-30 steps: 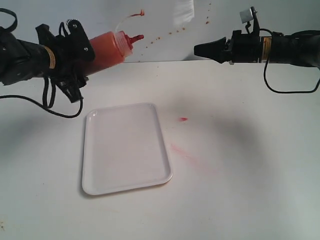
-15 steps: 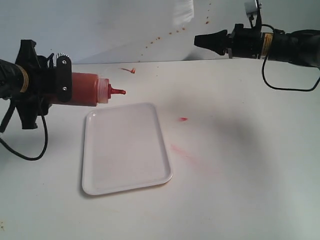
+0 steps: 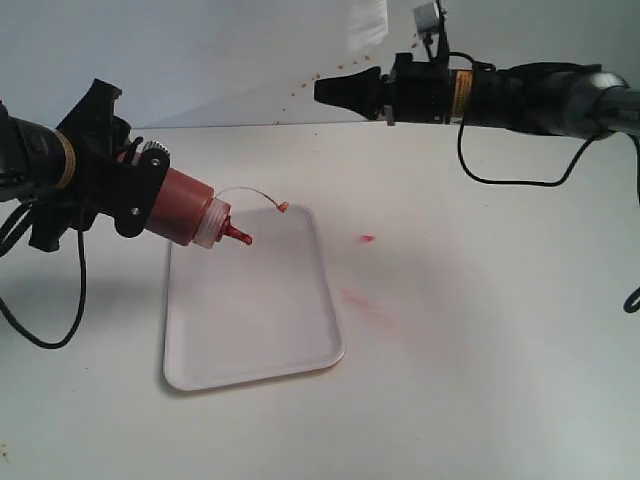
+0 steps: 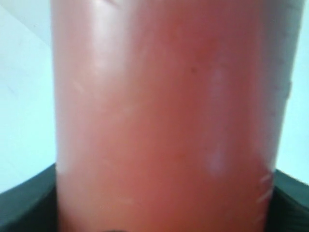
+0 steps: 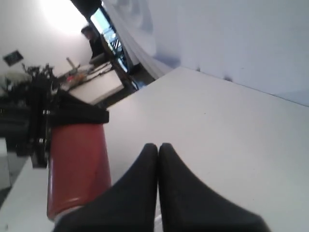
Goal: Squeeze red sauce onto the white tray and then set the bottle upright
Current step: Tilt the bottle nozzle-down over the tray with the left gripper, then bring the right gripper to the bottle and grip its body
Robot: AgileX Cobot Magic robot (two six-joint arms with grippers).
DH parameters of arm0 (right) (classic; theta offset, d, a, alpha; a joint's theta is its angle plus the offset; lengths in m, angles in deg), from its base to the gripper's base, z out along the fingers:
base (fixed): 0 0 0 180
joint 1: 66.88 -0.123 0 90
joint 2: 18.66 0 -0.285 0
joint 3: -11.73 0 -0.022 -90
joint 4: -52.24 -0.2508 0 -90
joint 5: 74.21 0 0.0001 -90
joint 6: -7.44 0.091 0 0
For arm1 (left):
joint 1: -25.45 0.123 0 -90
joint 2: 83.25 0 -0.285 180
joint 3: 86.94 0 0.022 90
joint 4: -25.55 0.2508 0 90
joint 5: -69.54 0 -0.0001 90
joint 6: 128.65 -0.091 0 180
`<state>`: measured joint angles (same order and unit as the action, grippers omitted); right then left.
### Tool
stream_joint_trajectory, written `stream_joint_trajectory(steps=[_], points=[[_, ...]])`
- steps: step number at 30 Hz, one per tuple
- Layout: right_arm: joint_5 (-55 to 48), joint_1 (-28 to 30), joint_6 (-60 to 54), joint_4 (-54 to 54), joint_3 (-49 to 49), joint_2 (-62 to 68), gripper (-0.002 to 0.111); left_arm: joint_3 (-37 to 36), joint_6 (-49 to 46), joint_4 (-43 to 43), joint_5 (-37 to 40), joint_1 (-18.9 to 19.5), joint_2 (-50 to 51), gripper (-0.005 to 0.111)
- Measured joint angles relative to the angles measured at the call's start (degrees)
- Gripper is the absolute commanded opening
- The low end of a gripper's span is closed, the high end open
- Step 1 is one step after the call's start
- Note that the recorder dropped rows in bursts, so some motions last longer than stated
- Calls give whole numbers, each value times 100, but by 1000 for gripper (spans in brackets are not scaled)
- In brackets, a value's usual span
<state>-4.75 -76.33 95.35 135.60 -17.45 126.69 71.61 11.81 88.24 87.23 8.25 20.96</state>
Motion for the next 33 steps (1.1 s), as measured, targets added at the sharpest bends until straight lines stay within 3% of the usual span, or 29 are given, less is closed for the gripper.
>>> stream_joint_trajectory(steps=[3, 6, 8, 14, 22, 30, 31, 33], points=[[0, -233, -632, 554, 0, -188, 44, 0, -10, 411, 0, -24, 0, 0], [0, -464, -980, 1159, 0, -395, 88, 0, -22, 684, 0, -24, 0, 0], [-32, -595, -1021, 1353, 0, -496, 103, 0, -22, 784, 0, -24, 0, 0], [-1201, -1141, -841, 1633, 0, -587, 102, 0, -30, 1308, -24, -24, 0, 0], [-1753, -1851, -763, 1677, 0, -538, 101, 0, -42, 1423, -124, -24, 0, 0], [-1950, -2171, -681, 1695, 0, -177, 101, 0, -42, 1690, -360, -74, 0, 0], [-1999, -2219, -681, 1695, 0, -163, 100, 0, -42, 1715, -399, -74, 0, 0], [-2213, -2323, -681, 1695, 0, -154, 87, 0, -42, 1740, -504, -74, 0, 0]])
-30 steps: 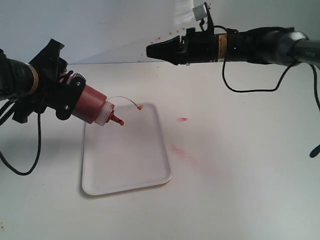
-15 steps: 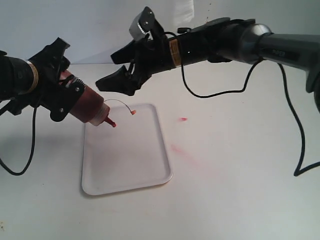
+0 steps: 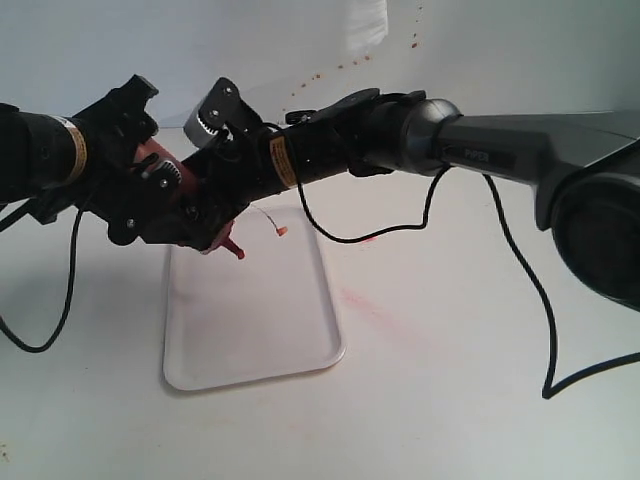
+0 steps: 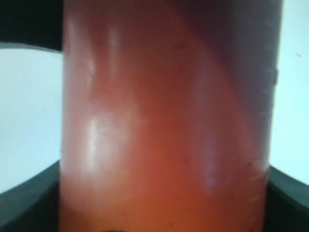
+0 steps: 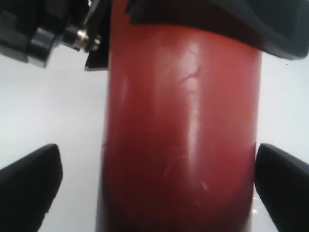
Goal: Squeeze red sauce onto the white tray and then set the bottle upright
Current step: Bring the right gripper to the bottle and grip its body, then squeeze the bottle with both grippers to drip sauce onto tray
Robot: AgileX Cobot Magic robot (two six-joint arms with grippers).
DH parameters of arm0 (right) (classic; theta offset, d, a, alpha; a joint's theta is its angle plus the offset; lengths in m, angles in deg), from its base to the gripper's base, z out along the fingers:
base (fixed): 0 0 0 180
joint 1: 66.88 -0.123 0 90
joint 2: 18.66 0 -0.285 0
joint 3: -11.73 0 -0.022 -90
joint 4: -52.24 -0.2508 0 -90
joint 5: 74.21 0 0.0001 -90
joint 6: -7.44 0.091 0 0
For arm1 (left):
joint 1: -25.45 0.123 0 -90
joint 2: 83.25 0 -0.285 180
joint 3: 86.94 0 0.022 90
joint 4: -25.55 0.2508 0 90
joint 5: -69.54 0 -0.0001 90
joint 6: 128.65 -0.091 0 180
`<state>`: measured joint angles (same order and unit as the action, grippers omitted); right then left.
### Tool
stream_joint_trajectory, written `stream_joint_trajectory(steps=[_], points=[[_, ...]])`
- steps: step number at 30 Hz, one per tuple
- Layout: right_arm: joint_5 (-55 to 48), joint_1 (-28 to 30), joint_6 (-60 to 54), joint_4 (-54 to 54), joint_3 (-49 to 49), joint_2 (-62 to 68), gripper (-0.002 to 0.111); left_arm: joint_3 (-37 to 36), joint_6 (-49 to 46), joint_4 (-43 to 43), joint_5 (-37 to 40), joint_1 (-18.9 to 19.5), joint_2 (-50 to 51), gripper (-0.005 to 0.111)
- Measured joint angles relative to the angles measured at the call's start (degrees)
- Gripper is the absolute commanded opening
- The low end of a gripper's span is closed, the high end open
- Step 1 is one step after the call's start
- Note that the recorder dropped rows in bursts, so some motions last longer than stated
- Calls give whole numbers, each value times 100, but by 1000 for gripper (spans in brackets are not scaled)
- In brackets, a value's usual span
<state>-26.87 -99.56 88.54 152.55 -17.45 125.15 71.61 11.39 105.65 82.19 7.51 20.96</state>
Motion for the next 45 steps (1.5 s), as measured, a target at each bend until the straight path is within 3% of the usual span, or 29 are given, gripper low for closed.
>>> stream_joint_trajectory(steps=[6, 24, 26, 28, 34, 45], points=[[-404, -131, 0, 0, 0, 0, 0, 0, -11, 22, -157, 0, 0, 0], [-404, -131, 64, 0, 0, 0, 0, 0, 9, 83, -157, 0, 0, 0], [-404, -131, 88, 0, 0, 0, 8, 0, 9, 83, -157, 0, 0, 0], [-404, -131, 124, 0, 0, 0, 23, 0, 9, 116, -157, 0, 0, 0], [-404, -131, 280, 0, 0, 0, 103, 0, 23, 345, -190, 0, 0, 0], [-287, -131, 318, 25, 0, 11, 105, 0, 11, 892, -215, 0, -9, 0]])
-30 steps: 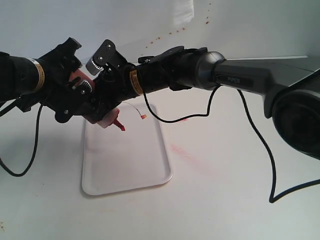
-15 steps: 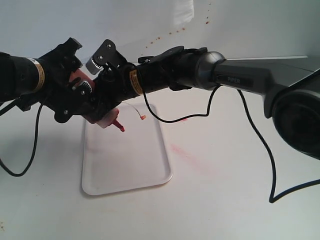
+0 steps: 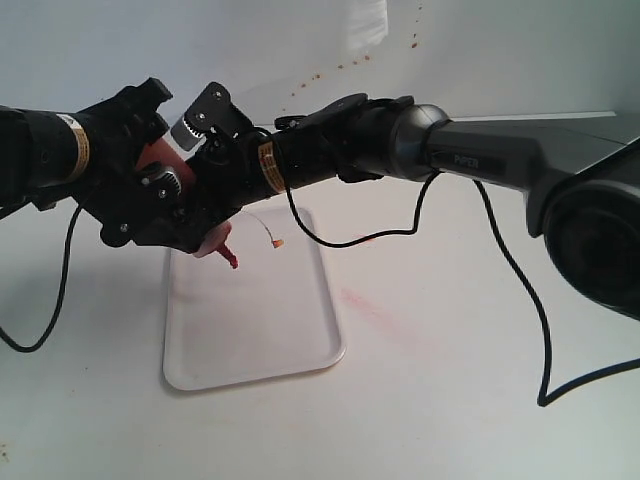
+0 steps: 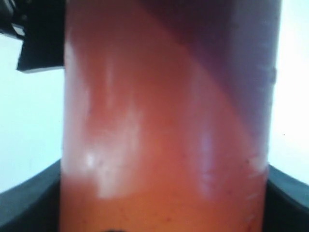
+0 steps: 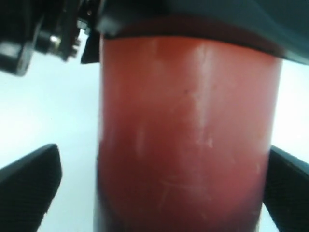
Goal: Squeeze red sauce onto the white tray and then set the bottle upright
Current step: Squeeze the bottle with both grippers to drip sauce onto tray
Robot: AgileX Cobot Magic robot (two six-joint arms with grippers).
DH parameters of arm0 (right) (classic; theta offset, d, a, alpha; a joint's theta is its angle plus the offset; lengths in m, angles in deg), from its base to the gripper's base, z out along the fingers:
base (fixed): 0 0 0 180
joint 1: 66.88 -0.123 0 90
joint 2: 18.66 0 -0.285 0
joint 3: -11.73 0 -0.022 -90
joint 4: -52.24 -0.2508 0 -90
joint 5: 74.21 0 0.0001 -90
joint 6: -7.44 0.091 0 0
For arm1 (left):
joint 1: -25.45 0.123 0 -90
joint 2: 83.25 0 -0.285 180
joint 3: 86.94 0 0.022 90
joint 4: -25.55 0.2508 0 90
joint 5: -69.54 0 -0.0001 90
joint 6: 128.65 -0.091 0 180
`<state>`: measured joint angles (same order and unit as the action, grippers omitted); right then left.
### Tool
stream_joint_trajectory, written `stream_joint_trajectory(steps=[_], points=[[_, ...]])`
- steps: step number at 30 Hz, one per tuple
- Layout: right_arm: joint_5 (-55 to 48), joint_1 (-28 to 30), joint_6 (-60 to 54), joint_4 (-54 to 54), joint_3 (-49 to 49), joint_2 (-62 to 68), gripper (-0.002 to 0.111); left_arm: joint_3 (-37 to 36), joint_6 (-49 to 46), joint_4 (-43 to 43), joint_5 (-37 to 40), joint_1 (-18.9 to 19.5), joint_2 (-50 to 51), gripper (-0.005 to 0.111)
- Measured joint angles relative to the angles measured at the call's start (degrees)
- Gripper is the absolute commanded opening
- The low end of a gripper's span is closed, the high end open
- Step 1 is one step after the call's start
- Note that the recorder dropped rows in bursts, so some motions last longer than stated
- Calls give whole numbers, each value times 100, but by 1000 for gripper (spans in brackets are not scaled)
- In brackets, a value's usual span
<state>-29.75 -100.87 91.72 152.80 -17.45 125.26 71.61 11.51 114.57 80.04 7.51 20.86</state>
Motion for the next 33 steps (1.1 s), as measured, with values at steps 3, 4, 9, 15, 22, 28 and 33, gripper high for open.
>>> stream_joint_trajectory(steps=[3, 4, 9, 15, 22, 28, 33], points=[[-32, 0, -22, 11, 0, 0, 105, 0, 0, 12, -86, 0, 0, 0], [-57, 0, -21, 21, 0, 0, 105, 0, 0, 24, -125, 0, 0, 0], [-147, 0, -34, 44, 0, 0, 75, 0, 0, 24, -204, 0, 0, 0], [-294, -25, -21, 20, 0, 0, 1, 0, 0, 46, -228, 0, 0, 0], [-294, -28, -21, 20, 0, 0, 0, 0, 0, 46, -228, 0, 0, 0], [-294, -28, -21, 20, 0, 0, 0, 0, 0, 46, -228, 0, 0, 0], [-294, -28, -21, 20, 0, 0, 0, 0, -11, 46, -228, 0, 0, 0]])
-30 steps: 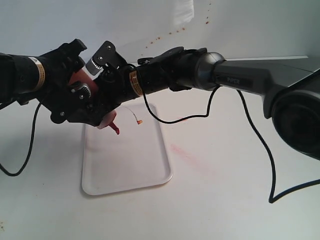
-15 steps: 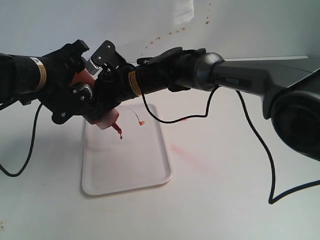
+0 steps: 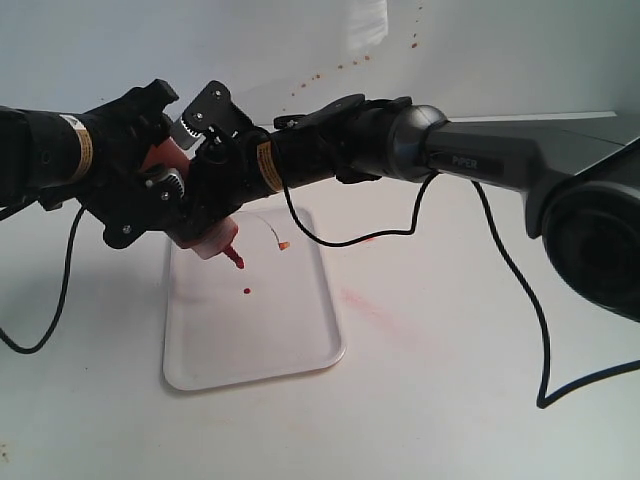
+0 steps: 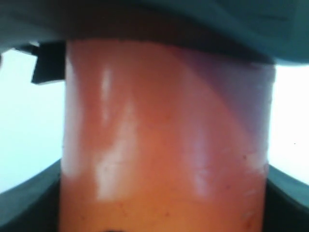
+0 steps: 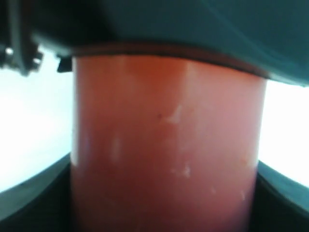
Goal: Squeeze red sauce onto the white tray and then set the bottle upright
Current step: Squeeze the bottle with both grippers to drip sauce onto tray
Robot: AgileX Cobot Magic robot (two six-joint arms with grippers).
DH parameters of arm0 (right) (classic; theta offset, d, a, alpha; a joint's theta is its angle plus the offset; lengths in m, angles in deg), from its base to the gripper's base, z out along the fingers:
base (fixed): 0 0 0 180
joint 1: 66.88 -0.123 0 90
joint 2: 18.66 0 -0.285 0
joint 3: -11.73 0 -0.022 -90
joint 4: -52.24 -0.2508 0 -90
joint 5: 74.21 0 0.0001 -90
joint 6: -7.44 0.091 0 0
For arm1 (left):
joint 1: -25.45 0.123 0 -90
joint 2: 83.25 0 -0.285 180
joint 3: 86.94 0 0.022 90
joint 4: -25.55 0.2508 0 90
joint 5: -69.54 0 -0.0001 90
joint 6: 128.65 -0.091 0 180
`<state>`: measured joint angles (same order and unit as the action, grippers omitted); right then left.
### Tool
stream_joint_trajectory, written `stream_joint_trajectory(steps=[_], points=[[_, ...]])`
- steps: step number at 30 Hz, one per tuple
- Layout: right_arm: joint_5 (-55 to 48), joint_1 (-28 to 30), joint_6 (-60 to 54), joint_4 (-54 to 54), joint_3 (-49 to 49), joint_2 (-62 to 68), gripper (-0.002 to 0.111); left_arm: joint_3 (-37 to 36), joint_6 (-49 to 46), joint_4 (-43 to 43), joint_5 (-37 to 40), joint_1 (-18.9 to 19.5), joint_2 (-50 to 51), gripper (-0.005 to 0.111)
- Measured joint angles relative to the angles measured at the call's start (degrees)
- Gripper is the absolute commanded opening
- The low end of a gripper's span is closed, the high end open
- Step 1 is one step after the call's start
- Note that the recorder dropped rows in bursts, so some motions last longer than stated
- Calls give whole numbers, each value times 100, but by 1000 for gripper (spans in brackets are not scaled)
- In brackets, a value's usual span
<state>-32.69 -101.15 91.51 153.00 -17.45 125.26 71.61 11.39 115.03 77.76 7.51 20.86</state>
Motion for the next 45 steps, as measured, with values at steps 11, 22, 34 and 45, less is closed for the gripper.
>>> stream_joint_trajectory(steps=[11, 22, 34, 45], points=[[0, 0, 0, 0, 0, 0, 71, 0, 0, 40, 0, 0, 0, 0], [-73, 0, 0, -9, 0, 0, 105, 0, 0, 182, -43, 0, 0, 0], [-60, 0, 9, -12, 0, 0, -1, 0, 0, 264, -43, 0, 0, 0], [-11, 0, 9, -22, 0, 0, 0, 0, 0, 278, -43, 0, 0, 0]])
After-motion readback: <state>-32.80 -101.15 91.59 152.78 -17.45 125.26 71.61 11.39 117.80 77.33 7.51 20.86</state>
